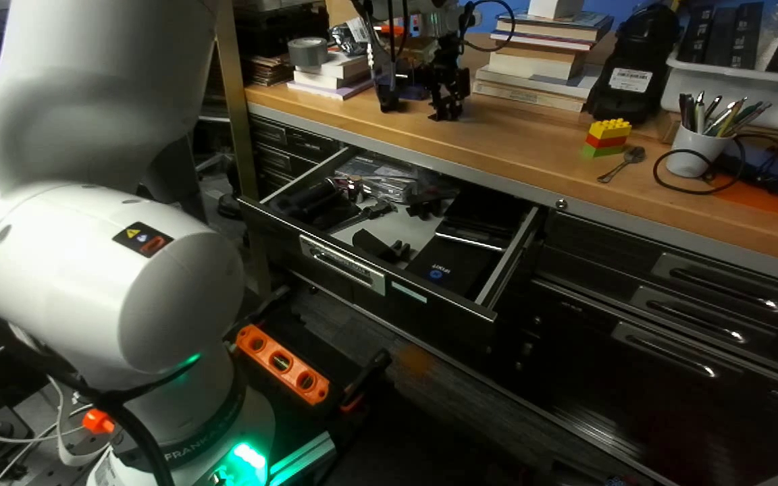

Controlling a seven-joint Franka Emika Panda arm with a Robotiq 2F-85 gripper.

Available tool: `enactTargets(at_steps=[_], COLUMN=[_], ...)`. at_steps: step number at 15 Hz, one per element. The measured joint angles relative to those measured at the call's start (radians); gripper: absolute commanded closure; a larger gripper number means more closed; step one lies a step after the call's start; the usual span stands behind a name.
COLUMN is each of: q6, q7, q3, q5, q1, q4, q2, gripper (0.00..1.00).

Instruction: Open the topmost drawer, remove some things from it and put them on the table

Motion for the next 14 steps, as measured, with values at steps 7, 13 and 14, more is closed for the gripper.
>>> enactTargets(at_steps=[7,13,14], q6=[-0.128,-0.161,-0.157], q7=[-0.03,-0.052,-0.052], q3=[0.012,0.016,0.016], q5=[0.063,0.095,0.099], q1=[-0.056,-0.108,-0.114], q4=[-0.155,-0.439,-0.489], q2=[-0.161,-0.374,-0.405], gripper=[0.0,0.0,0.0])
